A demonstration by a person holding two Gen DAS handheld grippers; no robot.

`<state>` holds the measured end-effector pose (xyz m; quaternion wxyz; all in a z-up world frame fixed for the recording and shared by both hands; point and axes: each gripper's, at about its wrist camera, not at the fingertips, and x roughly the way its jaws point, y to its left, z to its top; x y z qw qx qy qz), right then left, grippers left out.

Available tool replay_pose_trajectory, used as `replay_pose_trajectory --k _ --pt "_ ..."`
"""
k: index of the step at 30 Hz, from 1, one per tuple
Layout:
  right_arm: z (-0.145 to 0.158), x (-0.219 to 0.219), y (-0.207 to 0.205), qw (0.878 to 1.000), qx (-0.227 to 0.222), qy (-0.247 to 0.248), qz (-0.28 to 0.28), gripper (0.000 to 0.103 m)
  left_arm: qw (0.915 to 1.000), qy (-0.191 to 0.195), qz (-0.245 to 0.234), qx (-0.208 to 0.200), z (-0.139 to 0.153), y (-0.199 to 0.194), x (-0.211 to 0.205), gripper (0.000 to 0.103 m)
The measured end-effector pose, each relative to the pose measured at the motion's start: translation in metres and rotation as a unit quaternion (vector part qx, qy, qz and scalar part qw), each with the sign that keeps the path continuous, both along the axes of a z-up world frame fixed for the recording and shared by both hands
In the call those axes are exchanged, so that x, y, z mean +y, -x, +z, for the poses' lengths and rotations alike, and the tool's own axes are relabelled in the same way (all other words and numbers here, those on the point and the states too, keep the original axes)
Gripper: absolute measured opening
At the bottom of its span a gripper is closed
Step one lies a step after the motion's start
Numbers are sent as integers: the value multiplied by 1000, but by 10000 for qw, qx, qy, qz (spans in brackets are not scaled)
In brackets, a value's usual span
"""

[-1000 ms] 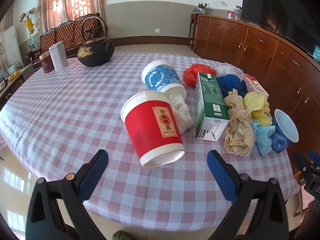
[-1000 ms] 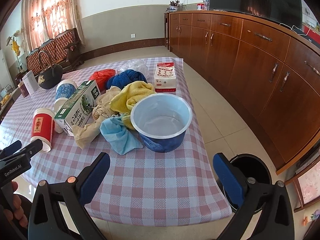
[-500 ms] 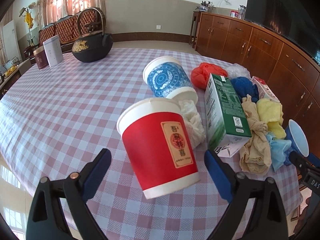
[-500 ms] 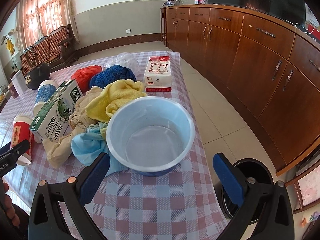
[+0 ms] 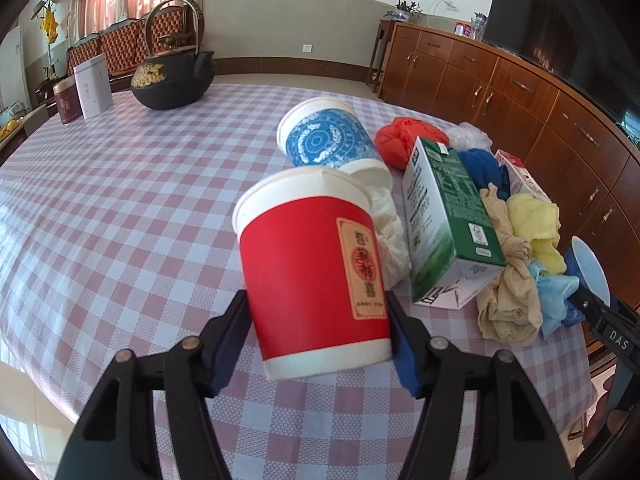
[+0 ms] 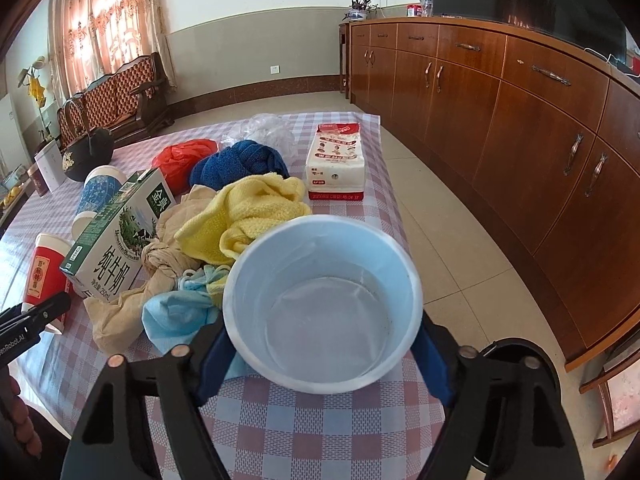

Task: Collect trash
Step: 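Grasp the red paper cup with the left tool while the right tool grasps the blue-white mug, then carry the red cup and blue-white mug over the black trash bin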

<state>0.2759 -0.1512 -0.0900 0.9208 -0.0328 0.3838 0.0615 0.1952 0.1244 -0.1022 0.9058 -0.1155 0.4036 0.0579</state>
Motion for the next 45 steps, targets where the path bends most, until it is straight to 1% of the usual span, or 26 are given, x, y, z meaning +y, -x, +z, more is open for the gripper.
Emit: replay_pose_trajectory --k 5,14,18,23,26,28,32,39,45 --pt "1 0 3 9999 -56 -112 68 77 9999 101 36 -39 1 3 5 61" --pt "13 -7 18 9993 -205 -280 100 77 9995 8 123 -302 19 25 10 60" --pt "23 -13 31 9988 -294 -381 83 77 9991 -17 30 -425 32 36 3 60" --pt "38 -29 49 9982 -454 -395 12 77 9983 36 -262 -522 46 45 -17 60" --pt "44 -45 58 9977 -507 -426 -113 77 9972 64 -547 -515 48 44 -38 60" --pt "46 -58 64 9973 -525 -453 -231 77 9958 152 -754 -491 49 43 -55 60" --pt "45 -90 76 9963 -503 -480 -499 77 9908 222 -1226 -530 55 41 -96 60" --pt "37 -160 96 9918 -376 -513 -1110 77 9758 423 -2102 -439 59 29 -177 60" --pt "30 -225 108 9861 -284 -433 -1576 77 9615 590 -2674 -249 55 21 -245 60"
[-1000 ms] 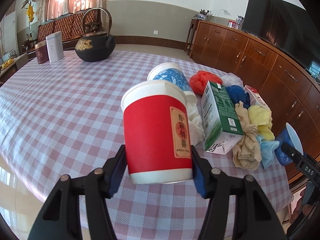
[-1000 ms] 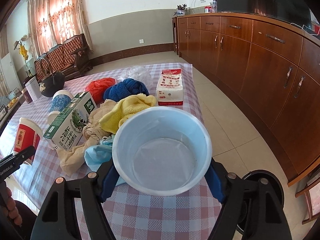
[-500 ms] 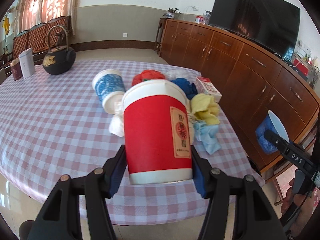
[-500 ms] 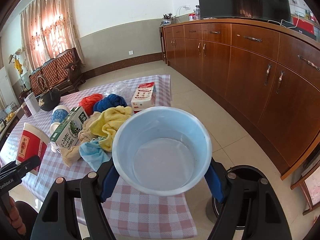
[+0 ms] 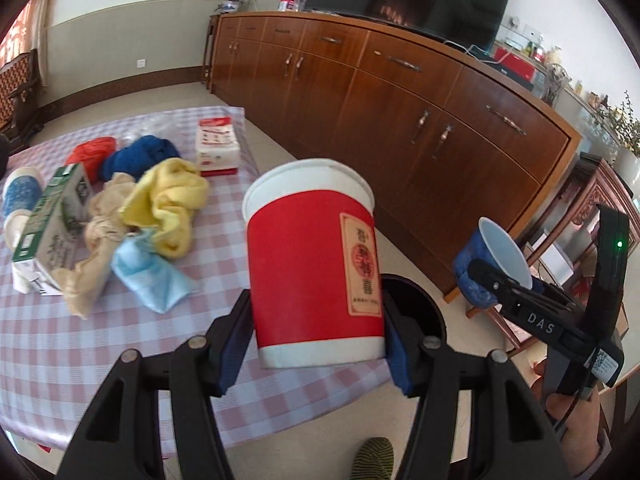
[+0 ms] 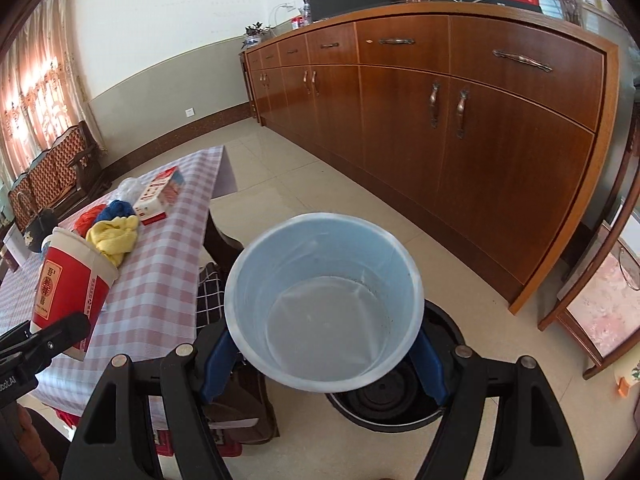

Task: Collect trash
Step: 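Carry the red cup and blue-white mug over the black trash bin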

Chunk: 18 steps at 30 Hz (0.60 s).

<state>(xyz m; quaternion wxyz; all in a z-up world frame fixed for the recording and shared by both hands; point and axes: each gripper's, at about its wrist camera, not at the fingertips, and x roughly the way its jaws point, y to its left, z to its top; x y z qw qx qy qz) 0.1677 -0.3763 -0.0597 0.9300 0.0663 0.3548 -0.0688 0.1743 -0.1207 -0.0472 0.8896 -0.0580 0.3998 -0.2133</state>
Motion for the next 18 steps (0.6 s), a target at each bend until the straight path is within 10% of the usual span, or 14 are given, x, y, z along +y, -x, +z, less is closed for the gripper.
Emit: replay_pose_trajectory --k 18 --pt "-98 -118 -23 9885 1289 -556 -553 77 9927 -327 -834 802 -74 -33 -147 60"
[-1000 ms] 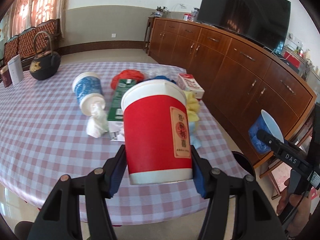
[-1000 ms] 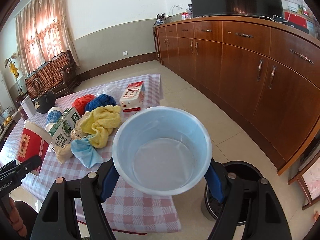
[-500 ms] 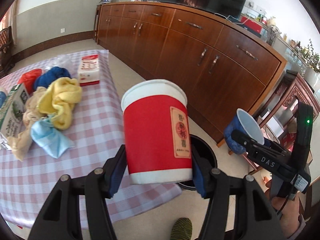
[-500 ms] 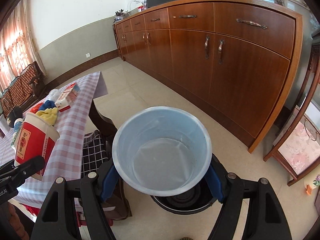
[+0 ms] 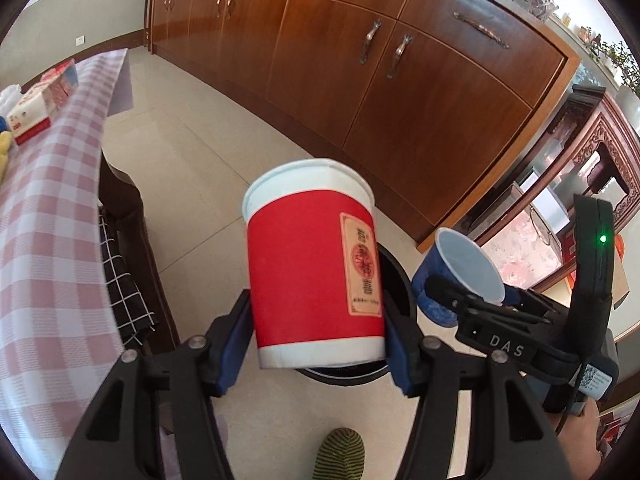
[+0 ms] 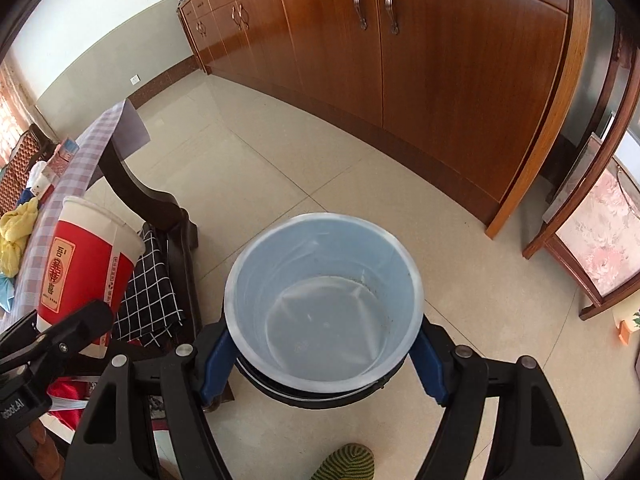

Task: Collect trash
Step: 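Carry the red cup and blue-white mug over the black trash bin, then open both tools to drop the cup and mug into the bin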

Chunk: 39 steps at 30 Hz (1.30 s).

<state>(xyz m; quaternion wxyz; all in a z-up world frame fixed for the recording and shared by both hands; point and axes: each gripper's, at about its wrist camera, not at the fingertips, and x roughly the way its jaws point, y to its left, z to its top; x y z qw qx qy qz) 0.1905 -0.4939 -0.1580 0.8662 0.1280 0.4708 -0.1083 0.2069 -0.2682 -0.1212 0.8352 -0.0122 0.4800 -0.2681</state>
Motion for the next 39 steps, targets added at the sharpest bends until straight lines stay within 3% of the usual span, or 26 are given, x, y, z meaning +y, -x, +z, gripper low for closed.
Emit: replay_pose_trajectory --k 14,18,21,25,31,39 --pt "-52 -38 -40 9972 671 -329 28 78 9976 -325 -14 612 -59 -31 -42 63" --pt "-59 -50 -42 9962 795 -303 -175 88 9954 -293 53 909 -72 -41 -46 91" --pt "-53 -60 -37 9961 698 -409 -365 88 9950 -290 118 953 -75 -44 -47 91" --pt "-31 -64 -27 9972 408 -176 -609 88 9968 -289 294 680 -60 -40 -40 91" --pt "-12 -56 -16 9969 263 -255 -699 88 9992 -290 271 48 -19 -22 -34 91" --pt "18 -27 14 9964 10 -72 -848 88 9995 -9 181 -252 26 6 -14 91"
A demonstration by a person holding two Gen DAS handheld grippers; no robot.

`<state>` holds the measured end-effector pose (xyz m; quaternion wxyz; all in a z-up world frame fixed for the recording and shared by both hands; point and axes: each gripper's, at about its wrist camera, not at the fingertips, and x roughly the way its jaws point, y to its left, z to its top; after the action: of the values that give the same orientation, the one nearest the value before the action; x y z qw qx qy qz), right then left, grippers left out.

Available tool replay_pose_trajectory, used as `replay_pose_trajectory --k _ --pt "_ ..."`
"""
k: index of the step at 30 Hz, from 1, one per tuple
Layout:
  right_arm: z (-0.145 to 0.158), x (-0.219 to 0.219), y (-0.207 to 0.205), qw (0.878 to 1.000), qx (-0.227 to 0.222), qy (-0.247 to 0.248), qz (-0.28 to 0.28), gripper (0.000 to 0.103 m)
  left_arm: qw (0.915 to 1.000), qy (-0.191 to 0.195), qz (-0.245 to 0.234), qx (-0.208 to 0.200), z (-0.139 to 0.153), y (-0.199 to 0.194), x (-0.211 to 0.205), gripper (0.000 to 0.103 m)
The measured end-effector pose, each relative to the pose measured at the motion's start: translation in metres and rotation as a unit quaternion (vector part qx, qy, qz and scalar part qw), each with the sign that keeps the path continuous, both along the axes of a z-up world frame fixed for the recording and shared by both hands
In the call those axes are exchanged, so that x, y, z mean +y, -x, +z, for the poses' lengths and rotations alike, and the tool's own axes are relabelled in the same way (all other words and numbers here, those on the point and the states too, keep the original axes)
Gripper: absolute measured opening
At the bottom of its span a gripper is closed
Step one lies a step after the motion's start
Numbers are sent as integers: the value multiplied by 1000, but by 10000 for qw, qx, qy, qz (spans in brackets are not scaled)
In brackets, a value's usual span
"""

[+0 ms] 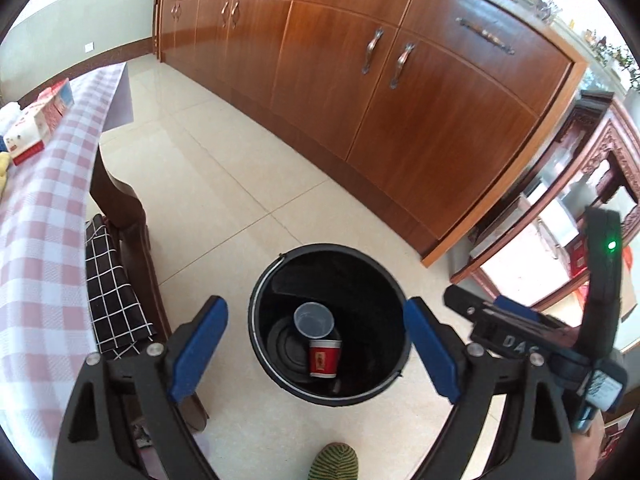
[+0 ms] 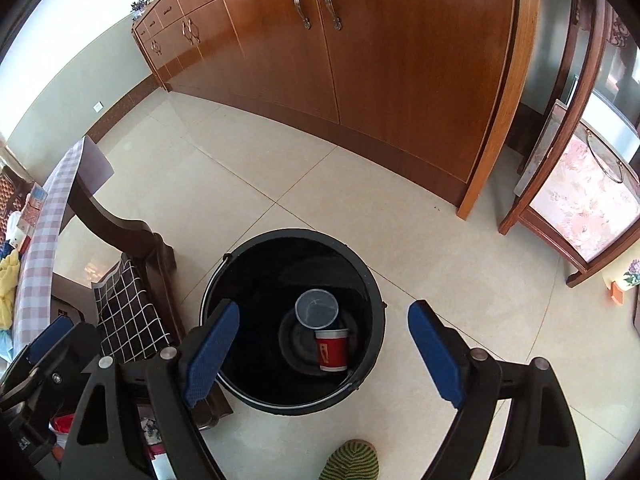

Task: Collect trash
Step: 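Open both tools to drop the cup and mug into the bin, then move both tools back toward the table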

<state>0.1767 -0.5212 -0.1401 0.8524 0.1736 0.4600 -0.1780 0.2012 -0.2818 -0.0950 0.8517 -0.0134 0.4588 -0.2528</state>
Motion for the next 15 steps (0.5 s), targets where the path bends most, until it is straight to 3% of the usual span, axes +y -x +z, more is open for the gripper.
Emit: replay_pose_trajectory --k 9,15 --pt "38 41 48 9984 -547 75 -123 88 9984 62 301 -482 45 31 48 91" --pt "71 88 61 9945 -972 267 281 88 9947 39 545 -866 69 44 89 91"
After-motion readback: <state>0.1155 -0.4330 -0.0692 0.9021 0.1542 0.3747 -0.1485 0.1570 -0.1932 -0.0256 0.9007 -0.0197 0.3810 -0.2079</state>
